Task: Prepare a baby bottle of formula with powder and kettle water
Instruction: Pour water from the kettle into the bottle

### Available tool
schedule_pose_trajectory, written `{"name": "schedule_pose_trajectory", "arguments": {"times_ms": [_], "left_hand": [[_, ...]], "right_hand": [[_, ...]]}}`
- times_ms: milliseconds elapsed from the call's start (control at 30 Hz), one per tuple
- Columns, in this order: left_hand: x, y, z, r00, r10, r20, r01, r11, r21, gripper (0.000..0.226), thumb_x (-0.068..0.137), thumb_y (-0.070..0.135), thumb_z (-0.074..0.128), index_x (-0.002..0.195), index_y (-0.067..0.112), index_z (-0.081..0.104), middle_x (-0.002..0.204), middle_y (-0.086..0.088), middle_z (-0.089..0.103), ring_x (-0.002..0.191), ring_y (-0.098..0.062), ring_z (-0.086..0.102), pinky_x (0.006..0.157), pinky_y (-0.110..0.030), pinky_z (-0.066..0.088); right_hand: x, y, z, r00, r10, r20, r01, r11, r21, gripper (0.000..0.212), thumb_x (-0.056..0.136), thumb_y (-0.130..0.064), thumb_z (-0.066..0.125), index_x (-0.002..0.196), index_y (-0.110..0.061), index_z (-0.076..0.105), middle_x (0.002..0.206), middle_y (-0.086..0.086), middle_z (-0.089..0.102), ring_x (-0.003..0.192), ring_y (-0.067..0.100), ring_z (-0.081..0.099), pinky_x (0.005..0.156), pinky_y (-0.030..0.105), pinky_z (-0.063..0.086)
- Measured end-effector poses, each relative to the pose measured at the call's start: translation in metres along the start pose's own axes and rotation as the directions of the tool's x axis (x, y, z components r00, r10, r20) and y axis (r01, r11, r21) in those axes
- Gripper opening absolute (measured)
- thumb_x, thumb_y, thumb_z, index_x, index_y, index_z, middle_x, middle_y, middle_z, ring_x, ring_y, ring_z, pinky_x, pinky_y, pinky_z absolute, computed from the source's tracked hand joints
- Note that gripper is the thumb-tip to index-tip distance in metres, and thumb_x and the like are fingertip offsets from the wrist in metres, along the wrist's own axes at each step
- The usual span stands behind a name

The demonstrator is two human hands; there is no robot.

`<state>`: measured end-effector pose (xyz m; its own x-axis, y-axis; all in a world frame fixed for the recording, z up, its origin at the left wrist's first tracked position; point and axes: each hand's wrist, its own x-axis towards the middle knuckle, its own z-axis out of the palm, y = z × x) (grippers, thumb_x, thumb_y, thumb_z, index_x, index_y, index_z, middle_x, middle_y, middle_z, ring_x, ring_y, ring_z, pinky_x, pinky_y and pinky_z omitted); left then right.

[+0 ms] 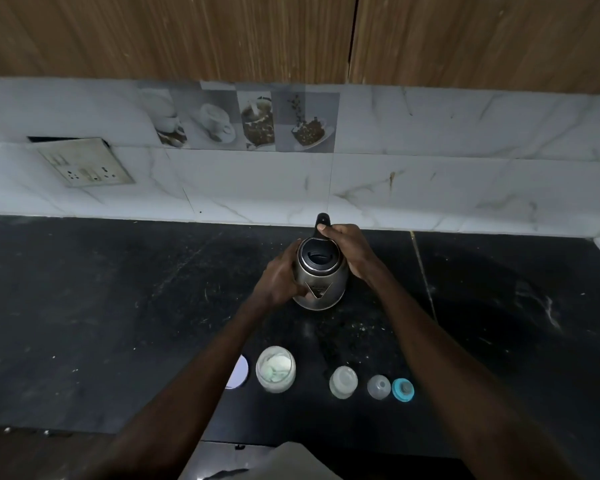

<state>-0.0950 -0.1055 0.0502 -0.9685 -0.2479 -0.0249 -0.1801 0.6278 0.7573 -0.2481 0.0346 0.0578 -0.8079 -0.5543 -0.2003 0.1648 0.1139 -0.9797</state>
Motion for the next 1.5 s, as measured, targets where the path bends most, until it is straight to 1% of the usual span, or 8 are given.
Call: {"name": "schedule_pose_trajectory", "arguments": {"times_ms": [67,200,333,467,767,900,1367,1500], "left_hand": [[0.006,-0.002,-0.002,1.000,-0.027,0.005,0.027,1.000,-0.013,0.114,0.058,0.009,0.094,0.157,0.024,0.040,0.147,-0.002,0.062,0.133,-0.025,0.059,0.098,-0.022,0.042],[0.015,-0.013,-0.003,0.999,-0.043,-0.027,0.041,0.998,-0.047,0.106,0.060,0.017,0.096,0.153,0.025,0.046,0.142,0.001,0.065,0.129,-0.019,0.061,0.099,-0.023,0.044],[0.021,-0.015,-0.004,0.998,-0.067,-0.012,0.067,0.997,-0.045,0.102,0.061,0.013,0.095,0.151,0.024,0.048,0.141,0.003,0.065,0.128,-0.018,0.061,0.096,-0.023,0.044],[0.024,-0.019,-0.002,0.996,-0.092,0.007,0.092,0.995,-0.035,0.101,0.064,0.016,0.097,0.152,0.019,0.047,0.144,-0.003,0.064,0.132,-0.023,0.060,0.097,-0.020,0.040],[0.037,-0.026,-0.001,0.989,-0.131,0.068,0.134,0.990,-0.042,0.109,0.066,0.015,0.099,0.157,0.022,0.040,0.148,-0.003,0.062,0.130,-0.016,0.056,0.097,-0.018,0.038],[0.039,-0.030,0.000,0.990,-0.124,0.071,0.127,0.992,-0.029,0.110,0.068,0.022,0.099,0.158,0.022,0.037,0.149,-0.003,0.061,0.135,-0.024,0.058,0.094,-0.011,0.035],[0.042,-0.037,-0.003,0.975,-0.159,0.155,0.169,0.984,-0.052,0.121,0.064,0.023,0.100,0.161,0.029,0.028,0.150,-0.007,0.059,0.136,-0.032,0.056,0.110,-0.039,0.048],[0.045,-0.035,-0.006,0.968,-0.160,0.192,0.167,0.986,-0.020,0.123,0.065,0.020,0.100,0.163,0.025,0.025,0.153,-0.007,0.056,0.139,-0.031,0.053,0.110,-0.036,0.045]], "right_hand": [[0.014,0.003,0.001,1.000,0.013,0.006,-0.013,0.999,-0.029,0.063,0.079,-0.052,0.079,0.088,0.010,0.068,0.082,0.018,0.070,0.077,0.027,0.066,0.077,0.043,0.054],[0.034,0.009,0.007,1.000,0.018,-0.011,-0.019,0.994,-0.104,0.040,0.084,-0.047,0.077,0.075,-0.009,0.072,0.071,0.010,0.065,0.069,0.021,0.061,0.071,0.039,0.050],[0.047,0.019,0.008,0.999,0.027,-0.019,-0.030,0.988,-0.153,0.047,0.081,-0.054,0.077,0.071,-0.009,0.069,0.068,0.007,0.061,0.067,0.019,0.058,0.067,0.036,0.047],[0.055,0.031,0.003,0.999,0.021,-0.024,-0.025,0.987,-0.158,0.043,0.091,-0.041,0.076,0.060,-0.014,0.063,0.062,0.002,0.058,0.060,0.014,0.054,0.064,0.032,0.045],[0.070,0.041,0.003,0.999,0.047,-0.016,-0.049,0.982,-0.183,0.066,0.079,-0.062,0.072,0.076,0.003,0.069,0.071,0.008,0.068,0.068,0.018,0.063,0.069,0.037,0.051],[0.074,0.044,0.004,0.998,0.058,-0.025,-0.061,0.980,-0.188,0.069,0.077,-0.066,0.072,0.078,0.004,0.068,0.075,0.014,0.071,0.070,0.020,0.065,0.071,0.039,0.053],[0.039,0.027,0.000,0.993,0.050,0.104,-0.030,0.981,-0.190,0.045,0.102,-0.049,0.058,0.105,-0.009,0.079,0.106,0.008,0.080,0.107,0.030,0.075,0.101,0.045,0.055],[0.031,0.024,0.000,0.990,0.056,0.128,-0.028,0.977,-0.211,0.044,0.105,-0.047,0.053,0.109,-0.011,0.078,0.109,0.005,0.080,0.109,0.025,0.074,0.104,0.045,0.055]]}}
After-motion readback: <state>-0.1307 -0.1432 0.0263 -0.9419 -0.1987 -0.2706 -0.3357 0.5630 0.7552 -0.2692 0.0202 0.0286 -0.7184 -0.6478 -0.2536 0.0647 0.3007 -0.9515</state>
